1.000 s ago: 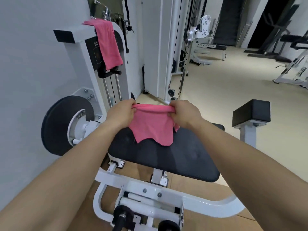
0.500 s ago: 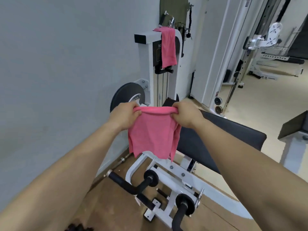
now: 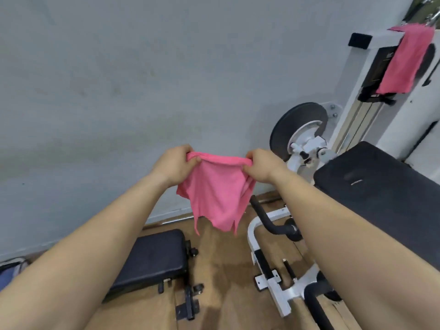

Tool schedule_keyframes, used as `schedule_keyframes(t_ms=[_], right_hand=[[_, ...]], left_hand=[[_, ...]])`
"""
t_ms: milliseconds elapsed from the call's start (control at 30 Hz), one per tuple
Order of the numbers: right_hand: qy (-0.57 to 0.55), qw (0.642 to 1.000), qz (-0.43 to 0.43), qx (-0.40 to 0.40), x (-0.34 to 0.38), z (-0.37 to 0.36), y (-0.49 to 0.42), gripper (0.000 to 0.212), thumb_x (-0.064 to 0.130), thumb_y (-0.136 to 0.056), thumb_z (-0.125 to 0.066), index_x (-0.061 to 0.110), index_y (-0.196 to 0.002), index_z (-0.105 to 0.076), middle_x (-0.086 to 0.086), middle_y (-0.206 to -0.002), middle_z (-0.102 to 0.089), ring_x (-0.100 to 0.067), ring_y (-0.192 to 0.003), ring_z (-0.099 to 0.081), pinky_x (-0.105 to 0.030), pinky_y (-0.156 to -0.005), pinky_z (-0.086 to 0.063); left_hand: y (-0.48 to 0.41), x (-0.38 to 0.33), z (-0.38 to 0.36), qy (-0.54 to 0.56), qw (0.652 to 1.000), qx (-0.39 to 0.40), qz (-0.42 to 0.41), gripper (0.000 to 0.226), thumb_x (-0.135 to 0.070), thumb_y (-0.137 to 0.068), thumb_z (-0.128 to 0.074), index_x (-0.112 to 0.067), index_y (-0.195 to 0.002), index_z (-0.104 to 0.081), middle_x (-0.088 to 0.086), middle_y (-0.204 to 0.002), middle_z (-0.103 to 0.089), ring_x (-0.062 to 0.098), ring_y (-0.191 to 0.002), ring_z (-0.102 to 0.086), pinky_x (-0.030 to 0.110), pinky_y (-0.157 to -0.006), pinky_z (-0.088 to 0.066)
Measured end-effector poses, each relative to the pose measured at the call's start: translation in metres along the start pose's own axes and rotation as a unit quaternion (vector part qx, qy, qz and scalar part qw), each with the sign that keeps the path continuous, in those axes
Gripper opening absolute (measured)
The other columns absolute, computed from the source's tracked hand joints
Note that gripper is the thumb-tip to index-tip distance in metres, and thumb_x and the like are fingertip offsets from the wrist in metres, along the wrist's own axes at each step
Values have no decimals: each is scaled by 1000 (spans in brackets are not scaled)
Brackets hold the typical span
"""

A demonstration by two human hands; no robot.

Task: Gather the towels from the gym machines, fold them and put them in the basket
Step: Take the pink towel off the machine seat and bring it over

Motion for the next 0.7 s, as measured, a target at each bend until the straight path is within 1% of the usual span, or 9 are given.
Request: schedule_keyframes(t_ms=[67, 133, 200, 267, 333, 400, 467, 600, 700], right_hand=[[23, 999, 35, 1, 45, -22, -6, 31, 31, -86, -61, 23, -116, -65, -9, -123, -60, -32, -112, -60, -37, -90, -49], [7, 997, 71, -2, 93, -45, -6, 42, 35, -87, -63, 23, -128, -60, -8, -130, -54, -31, -118, -56, -41, -99, -48], [-23, 993, 111, 13, 143, -73, -2, 37, 37, -87, -63, 24, -121, -61, -5, -125, -57, -28, -114, -58, -42, -97, -49], [-72, 985, 145, 53, 192, -106, 3, 17, 39, -84, -63, 26, -96, -64, 3, -107, -66, -23, -101, -63, -42, -89, -53], [-118, 973, 171, 97, 241, -139, 10, 16, 39, -83, -64, 23, -81, -63, 8, -87, -69, -19, -87, -65, -42, -82, -56], [-158, 957, 196, 141, 289, -169, 20, 16, 36, -83, -69, 21, -80, -67, 7, -82, -70, -17, -81, -65, -41, -80, -55], [-188, 943, 216, 168, 332, -196, 28, 18, 35, -80, -74, 20, -87, -68, 5, -85, -72, -16, -81, -66, -41, -80, -55], [-187, 937, 232, 181, 405, -238, 36, 35, 36, -71, -83, 20, -93, -61, 3, -91, -69, -19, -79, -64, -37, -73, -54], [-186, 936, 234, 186, 451, -265, 33, 21, 22, -79, -77, 19, -91, -60, 6, -83, -66, -16, -75, -62, -36, -73, -53]], left_hand=[[20, 36, 18, 5, 999, -13, 37, 23, -37, -96, -57, -16, -105, -64, 8, -104, -70, 31, -100, -62, 31, -72, -40], [40, 71, 33, 15, 997, -21, 74, 21, -35, -95, -60, -16, -102, -65, 7, -102, -69, 30, -98, -61, 31, -74, -41], [60, 107, 47, 32, 993, -31, 108, 17, -35, -93, -62, -19, -94, -65, 7, -98, -70, 31, -96, -62, 35, -79, -48], [79, 143, 58, 42, 988, -39, 144, 16, -36, -91, -64, -21, -90, -65, 6, -93, -70, 31, -93, -63, 38, -82, -51], [97, 179, 70, 47, 982, -45, 176, 15, -34, -90, -66, -19, -88, -64, 4, -87, -68, 29, -90, -63, 35, -78, -50], [115, 215, 82, 57, 975, -54, 206, 14, -31, -89, -68, -18, -84, -62, 3, -82, -66, 29, -87, -63, 32, -72, -47], [132, 252, 94, 83, 965, -69, 238, 15, -29, -88, -69, -19, -79, -61, 1, -77, -65, 28, -84, -64, 32, -70, -48], [164, 327, 113, 167, 935, -97, 298, 21, -25, -85, -73, -20, -69, -61, 4, -70, -68, 31, -80, -68, 41, -73, -57], [183, 376, 125, 220, 916, -114, 315, 19, -27, -84, -75, -12, -79, -66, 11, -79, -71, 32, -78, -68, 42, -73, -57]])
Point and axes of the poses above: each hand's wrist, its own y-axis away from the middle knuckle, its own z-axis out of the back of the hand, x = y × z, the point moved 5 cm from there along -y, towards the middle knuckle
